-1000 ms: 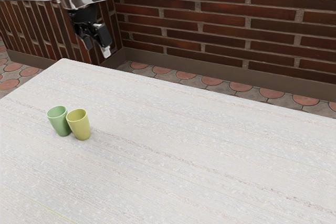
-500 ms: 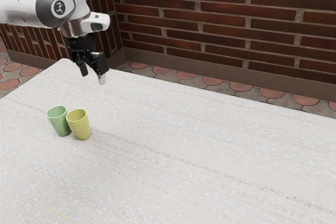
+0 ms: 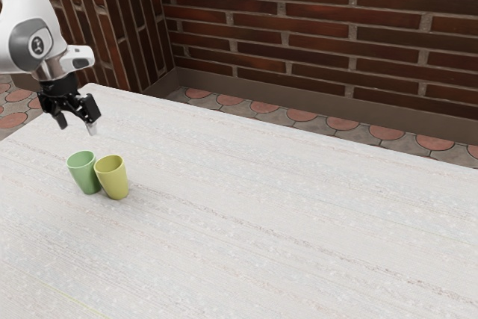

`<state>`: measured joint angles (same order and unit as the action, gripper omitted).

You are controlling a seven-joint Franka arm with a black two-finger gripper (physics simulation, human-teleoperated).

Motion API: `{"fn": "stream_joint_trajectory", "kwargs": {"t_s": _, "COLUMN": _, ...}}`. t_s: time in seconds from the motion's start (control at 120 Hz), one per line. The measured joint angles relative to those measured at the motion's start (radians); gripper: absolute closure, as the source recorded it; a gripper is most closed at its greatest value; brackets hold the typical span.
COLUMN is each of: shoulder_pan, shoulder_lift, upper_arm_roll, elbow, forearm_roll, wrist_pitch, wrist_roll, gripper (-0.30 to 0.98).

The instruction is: Place the right cup onto the left cup

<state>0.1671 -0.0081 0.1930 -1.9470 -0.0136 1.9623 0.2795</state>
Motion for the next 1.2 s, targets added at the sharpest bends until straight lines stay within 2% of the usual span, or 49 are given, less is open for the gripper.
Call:
{"fn": "stream_joint_trajectory", "kwargs": {"t_s": 0.383, "shoulder_pan": 0.121, "shoulder_lift": 0.003, "upper_arm_roll": 0.000, "elbow": -0.020, "forearm_roll": 0.006, "wrist_pitch": 0.076, "wrist_roll": 0.000, "gripper": 0.00}}
{"fn": "stream_joint_trajectory", "kwargs": {"t_s": 0.717, "shoulder_pan": 0.184, "shoulder_lift": 0.030, "upper_arm_roll": -0.006, "elbow": -0.007, "forearm_roll": 0.006, "wrist_pitch": 0.088, "wrist_roll": 0.001, "gripper": 0.00}}
{"fn": "stream_joint_trajectory", "kwargs": {"t_s": 0.85, "shoulder_pan": 0.111, "shoulder_lift": 0.033, "upper_arm_roll": -0.007, "elbow": -0.006, "forearm_roll": 0.005, "wrist_pitch": 0.089, "wrist_roll": 0.001, "gripper": 0.00}}
{"fn": "stream_joint_trajectory", "kwargs": {"t_s": 1.092, "shoulder_pan": -0.147, "shoulder_lift": 0.067, "upper_arm_roll": -0.009, "elbow": 0.008, "forearm_roll": 0.005, "wrist_pitch": 0.094, "wrist_roll": 0.002, "gripper": 0.00}}
{"fn": "stream_joint_trajectory", "kwargs": {"t_s": 1.2, "shoulder_pan": -0.164, "shoulder_lift": 0.076, "upper_arm_roll": -0.009, "elbow": 0.009, "forearm_roll": 0.005, "wrist_pitch": 0.098, "wrist_roll": 0.002, "gripper": 0.00}}
